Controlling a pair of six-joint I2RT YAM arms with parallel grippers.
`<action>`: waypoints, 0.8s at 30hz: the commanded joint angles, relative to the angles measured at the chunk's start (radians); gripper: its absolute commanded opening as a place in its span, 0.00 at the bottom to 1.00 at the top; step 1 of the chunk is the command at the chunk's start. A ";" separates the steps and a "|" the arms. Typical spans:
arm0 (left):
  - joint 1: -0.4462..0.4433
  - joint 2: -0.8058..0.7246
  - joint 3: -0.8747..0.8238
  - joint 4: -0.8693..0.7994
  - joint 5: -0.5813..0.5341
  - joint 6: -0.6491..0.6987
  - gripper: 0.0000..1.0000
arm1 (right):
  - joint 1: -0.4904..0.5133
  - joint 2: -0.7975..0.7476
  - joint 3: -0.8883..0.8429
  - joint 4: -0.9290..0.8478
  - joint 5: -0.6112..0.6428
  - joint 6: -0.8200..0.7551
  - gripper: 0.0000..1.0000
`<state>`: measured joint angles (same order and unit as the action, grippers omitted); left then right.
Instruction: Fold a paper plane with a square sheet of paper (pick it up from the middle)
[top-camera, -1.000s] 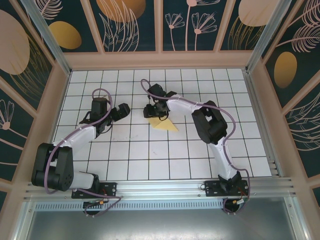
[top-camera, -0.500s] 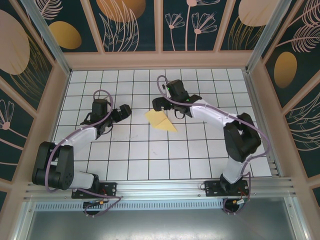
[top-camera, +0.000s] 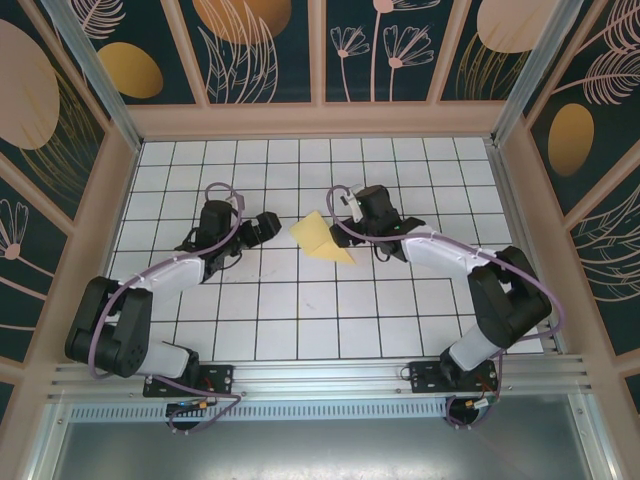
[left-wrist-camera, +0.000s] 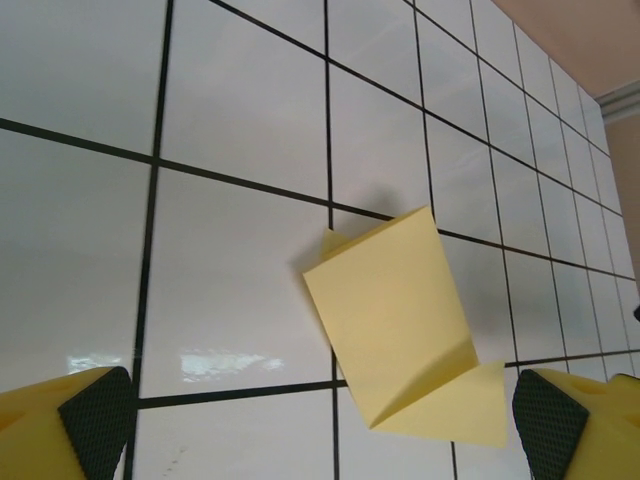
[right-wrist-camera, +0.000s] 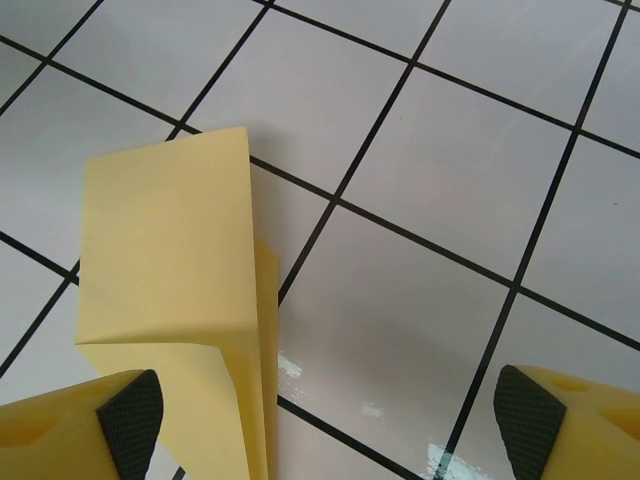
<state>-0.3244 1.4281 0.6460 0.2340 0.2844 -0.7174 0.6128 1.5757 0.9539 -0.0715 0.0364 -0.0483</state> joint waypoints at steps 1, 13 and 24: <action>-0.031 0.026 -0.016 0.082 0.032 -0.056 0.98 | -0.001 0.041 0.032 -0.032 -0.055 -0.010 0.87; -0.087 0.093 -0.020 0.147 0.062 -0.103 0.90 | -0.014 0.204 0.132 -0.121 0.006 0.006 0.81; -0.109 0.152 -0.001 0.175 0.097 -0.127 0.81 | -0.024 0.291 0.177 -0.193 0.042 0.035 0.80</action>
<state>-0.4244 1.5593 0.6334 0.3714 0.3584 -0.8265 0.5983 1.8469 1.0958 -0.2199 0.0563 -0.0387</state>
